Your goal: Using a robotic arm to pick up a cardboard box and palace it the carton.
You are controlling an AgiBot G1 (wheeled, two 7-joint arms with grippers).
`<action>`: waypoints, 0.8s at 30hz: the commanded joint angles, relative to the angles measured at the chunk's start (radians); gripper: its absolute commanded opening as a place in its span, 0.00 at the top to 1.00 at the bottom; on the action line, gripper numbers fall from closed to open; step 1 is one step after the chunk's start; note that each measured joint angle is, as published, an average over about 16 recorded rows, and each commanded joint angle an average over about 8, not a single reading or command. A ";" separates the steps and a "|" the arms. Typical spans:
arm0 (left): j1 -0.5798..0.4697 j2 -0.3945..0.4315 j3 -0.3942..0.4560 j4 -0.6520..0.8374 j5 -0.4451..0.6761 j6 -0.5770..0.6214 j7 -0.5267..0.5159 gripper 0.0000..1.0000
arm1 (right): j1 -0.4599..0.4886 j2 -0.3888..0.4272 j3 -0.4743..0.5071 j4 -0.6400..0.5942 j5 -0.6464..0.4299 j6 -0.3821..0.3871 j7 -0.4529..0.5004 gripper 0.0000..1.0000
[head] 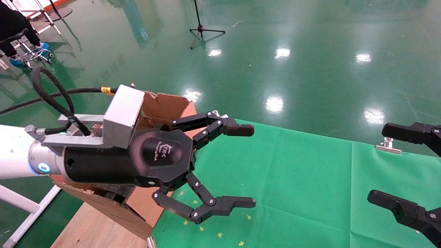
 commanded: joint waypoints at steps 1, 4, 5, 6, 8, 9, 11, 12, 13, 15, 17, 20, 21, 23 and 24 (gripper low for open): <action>0.000 0.000 0.000 0.000 0.000 0.000 0.000 0.00 | 0.000 0.000 0.000 0.000 0.000 0.000 0.000 0.00; -0.001 0.000 0.000 0.001 0.001 0.000 0.000 0.00 | 0.000 0.000 0.000 0.000 0.000 0.000 0.000 0.00; -0.001 0.000 0.000 0.001 0.001 0.000 0.000 0.00 | 0.000 0.000 0.000 0.000 0.000 0.000 0.000 0.00; -0.001 0.000 0.001 0.001 0.001 0.000 0.000 0.00 | 0.000 0.000 0.000 0.000 0.000 0.000 0.000 0.00; -0.001 0.000 0.001 0.001 0.001 -0.001 -0.001 0.00 | 0.000 0.000 0.000 0.000 0.000 0.000 0.000 0.00; -0.001 0.000 0.001 0.001 0.001 -0.001 -0.001 0.00 | 0.000 0.000 0.000 0.000 0.000 0.000 0.000 0.00; -0.001 0.000 0.001 0.001 0.001 -0.001 -0.001 0.00 | 0.000 0.000 0.000 0.000 0.000 0.000 0.000 0.00; -0.001 0.000 0.001 0.001 0.001 -0.001 -0.001 0.00 | 0.000 0.000 0.000 0.000 0.000 0.000 0.000 0.00; -0.001 0.000 0.001 0.001 0.001 -0.001 -0.001 0.00 | 0.000 0.000 0.000 0.000 0.000 0.000 0.000 0.00; -0.001 0.000 0.001 0.001 0.002 -0.001 -0.001 0.00 | 0.000 0.000 0.000 0.000 0.000 0.000 0.000 0.00; -0.001 0.000 0.001 0.002 0.002 -0.001 -0.001 0.00 | 0.000 0.000 0.000 0.000 0.000 0.000 0.000 0.00; -0.002 0.000 0.001 0.002 0.002 -0.001 -0.001 0.00 | 0.000 0.000 0.000 0.000 0.000 0.000 0.000 0.00; -0.002 0.000 0.001 0.002 0.002 -0.001 -0.001 0.00 | 0.000 0.000 0.000 0.000 0.000 0.000 0.000 0.00; -0.002 0.000 0.001 0.002 0.002 -0.001 -0.001 0.00 | 0.000 0.000 0.000 0.000 0.000 0.000 0.000 0.00; -0.002 0.000 0.001 0.002 0.002 -0.001 -0.001 0.00 | 0.000 0.000 0.000 0.000 0.000 0.000 0.000 0.00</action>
